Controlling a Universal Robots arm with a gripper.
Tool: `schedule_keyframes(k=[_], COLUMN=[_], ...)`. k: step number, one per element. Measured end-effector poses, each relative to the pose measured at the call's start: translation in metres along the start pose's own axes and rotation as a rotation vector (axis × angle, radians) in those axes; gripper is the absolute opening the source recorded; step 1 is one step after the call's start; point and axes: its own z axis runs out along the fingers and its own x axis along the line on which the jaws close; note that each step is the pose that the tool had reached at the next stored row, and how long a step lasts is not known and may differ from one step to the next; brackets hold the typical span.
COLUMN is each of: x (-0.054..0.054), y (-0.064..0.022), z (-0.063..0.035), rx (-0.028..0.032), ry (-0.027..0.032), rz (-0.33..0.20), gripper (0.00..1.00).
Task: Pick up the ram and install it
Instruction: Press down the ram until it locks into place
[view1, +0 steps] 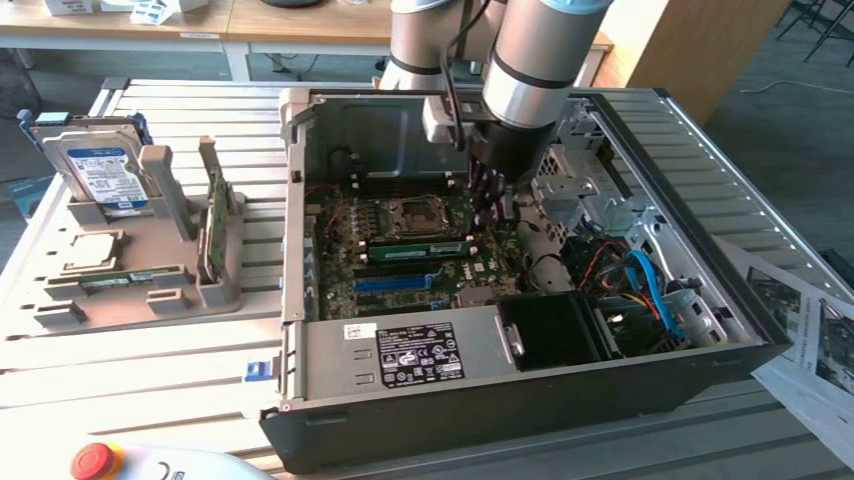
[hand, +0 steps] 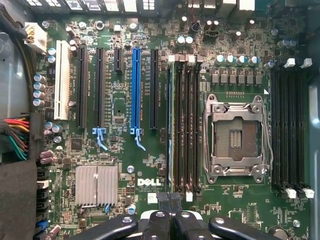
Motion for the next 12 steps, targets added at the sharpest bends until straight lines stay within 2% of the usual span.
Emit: schedule_keyframes(k=[12], x=[-0.0021], y=[-0.0002], z=[0.0072], rx=[0.0000], ry=[0.0000], rz=[0.000], gripper=[0.10])
